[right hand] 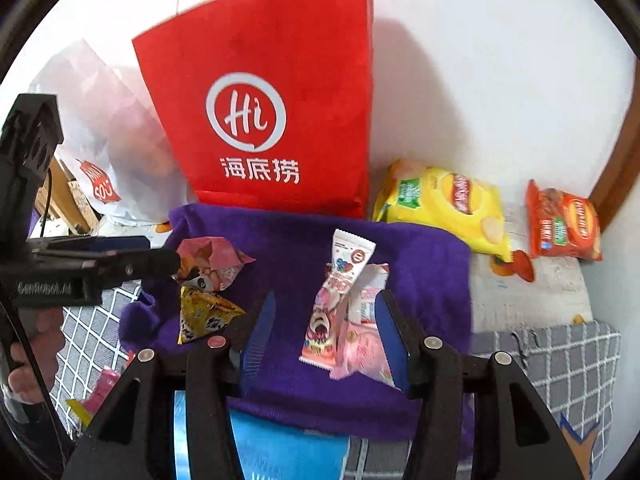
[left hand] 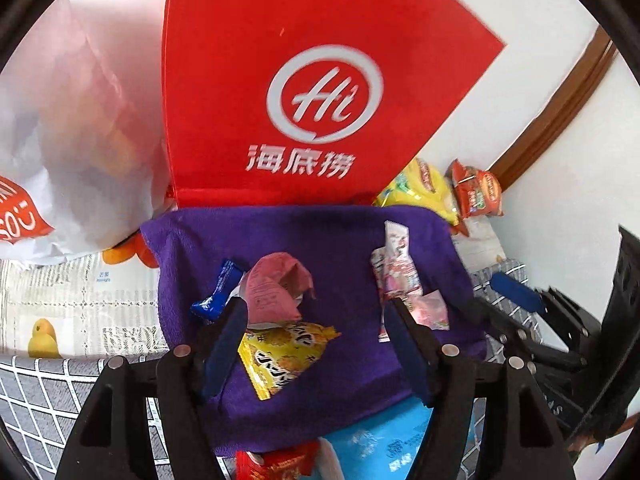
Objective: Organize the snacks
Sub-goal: 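Lower both items onto the purple towel and open both grippers, then lift both grippers away from the towel back toward the snack pile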
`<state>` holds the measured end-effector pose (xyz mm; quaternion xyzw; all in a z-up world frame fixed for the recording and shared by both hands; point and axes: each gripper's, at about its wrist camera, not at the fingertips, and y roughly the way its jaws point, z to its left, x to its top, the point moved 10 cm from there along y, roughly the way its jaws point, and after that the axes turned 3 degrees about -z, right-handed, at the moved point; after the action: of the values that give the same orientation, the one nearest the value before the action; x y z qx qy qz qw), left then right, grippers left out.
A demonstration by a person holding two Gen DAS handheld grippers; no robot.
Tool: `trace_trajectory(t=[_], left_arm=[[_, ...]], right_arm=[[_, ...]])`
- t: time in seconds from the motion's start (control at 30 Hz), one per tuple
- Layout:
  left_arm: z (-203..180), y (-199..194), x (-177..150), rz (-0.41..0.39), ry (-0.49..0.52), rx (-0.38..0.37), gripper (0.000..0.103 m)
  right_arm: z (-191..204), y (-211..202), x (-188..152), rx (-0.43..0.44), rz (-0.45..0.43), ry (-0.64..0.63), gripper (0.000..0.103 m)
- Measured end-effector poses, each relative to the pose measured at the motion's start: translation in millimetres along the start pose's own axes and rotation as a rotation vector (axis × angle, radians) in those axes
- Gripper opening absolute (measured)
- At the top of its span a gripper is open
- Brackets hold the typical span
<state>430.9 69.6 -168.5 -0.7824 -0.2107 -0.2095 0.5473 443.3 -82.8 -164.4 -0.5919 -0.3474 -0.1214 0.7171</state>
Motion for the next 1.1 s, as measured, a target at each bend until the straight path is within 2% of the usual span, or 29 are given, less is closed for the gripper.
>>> trace_trajectory(t=[0.13, 0.3, 0.53, 0.77, 0.93, 1.1], left_arm=[[-11.8, -22.9, 4.0, -0.062, 0.047, 0.006, 0.069], [-29.0, -60.5, 8.7, -0.148, 0.096, 0.01, 0.069], [-40.2, -94.8, -14.1, -0.182, 0.14, 0.029, 0.069], [-22.0, -114.4, -49.2, -0.158, 0.089, 0.058, 0.069], [-2.8, -121.8, -82.0, -0.125, 0.042, 0.067, 0.069], [21.3, -126.4, -114.3, -0.096, -0.006, 0.079, 0.069]], right_arm=[[-4.2, -31.4, -9.6, -0.042, -0.025, -0.018, 0.052], [-11.6, -67.7, -25.2, -0.049, -0.053, 0.045, 0.052], [-4.1, -100.3, -60.6, 0.002, -0.046, 0.11, 0.052], [23.9, -108.3, -110.1, 0.057, 0.007, 0.109, 0.054], [44.5, -94.4, -151.9, 0.107, 0.077, 0.14, 0.057], [62.0, -75.8, -177.2, 0.129, 0.135, 0.176, 0.057]])
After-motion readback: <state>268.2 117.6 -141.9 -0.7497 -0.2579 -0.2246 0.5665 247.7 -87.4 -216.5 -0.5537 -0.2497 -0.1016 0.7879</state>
